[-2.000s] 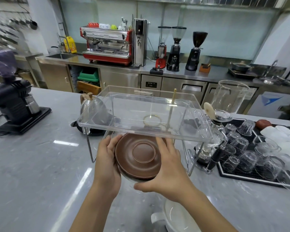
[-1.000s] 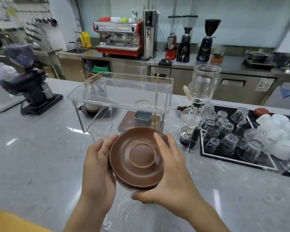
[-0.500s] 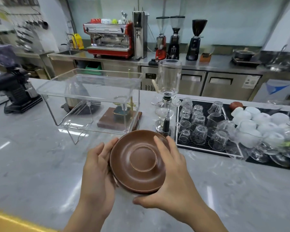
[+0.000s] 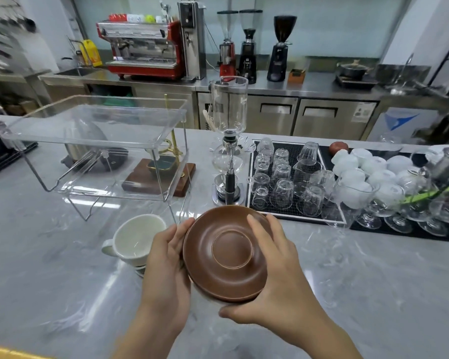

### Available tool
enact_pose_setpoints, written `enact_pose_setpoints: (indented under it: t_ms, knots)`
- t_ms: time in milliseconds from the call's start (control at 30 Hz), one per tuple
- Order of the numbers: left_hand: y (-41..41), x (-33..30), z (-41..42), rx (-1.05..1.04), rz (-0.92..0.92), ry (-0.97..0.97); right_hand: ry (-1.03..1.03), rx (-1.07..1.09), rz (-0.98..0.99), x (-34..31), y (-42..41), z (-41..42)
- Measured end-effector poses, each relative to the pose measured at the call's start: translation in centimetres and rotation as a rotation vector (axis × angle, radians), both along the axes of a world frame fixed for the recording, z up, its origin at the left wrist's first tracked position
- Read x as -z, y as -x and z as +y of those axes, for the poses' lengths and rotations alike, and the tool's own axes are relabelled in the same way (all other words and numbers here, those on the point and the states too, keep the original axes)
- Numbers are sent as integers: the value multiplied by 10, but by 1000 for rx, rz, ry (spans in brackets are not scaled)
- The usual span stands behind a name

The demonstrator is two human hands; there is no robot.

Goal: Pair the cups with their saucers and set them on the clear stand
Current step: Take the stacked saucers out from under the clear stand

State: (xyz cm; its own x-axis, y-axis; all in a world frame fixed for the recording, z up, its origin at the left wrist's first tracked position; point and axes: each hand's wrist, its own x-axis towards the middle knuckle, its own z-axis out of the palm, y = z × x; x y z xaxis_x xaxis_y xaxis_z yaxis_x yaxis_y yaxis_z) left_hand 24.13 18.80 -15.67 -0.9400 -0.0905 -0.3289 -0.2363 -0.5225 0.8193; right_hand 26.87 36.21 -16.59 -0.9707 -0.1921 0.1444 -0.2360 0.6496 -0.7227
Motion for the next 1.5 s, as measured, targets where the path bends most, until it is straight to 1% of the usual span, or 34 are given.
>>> enact_pose_setpoints:
  t_ms: [500,767,933,1067,1500]
  knots:
    - [-2,33,12,-7,-118,6,-9,37,-54,45,-7,12]
    - [-3,61,11,28,-185,32,-49,53,-86,74,-8,15]
    - [-2,74,14,77,-227,82,-72,60,-125,90,-8,20]
    - [0,83,17,88,-259,73,-95,54,-134,98,-7,25]
    - [7,102,21,105,-270,83,-114,49,-170,123,2,33]
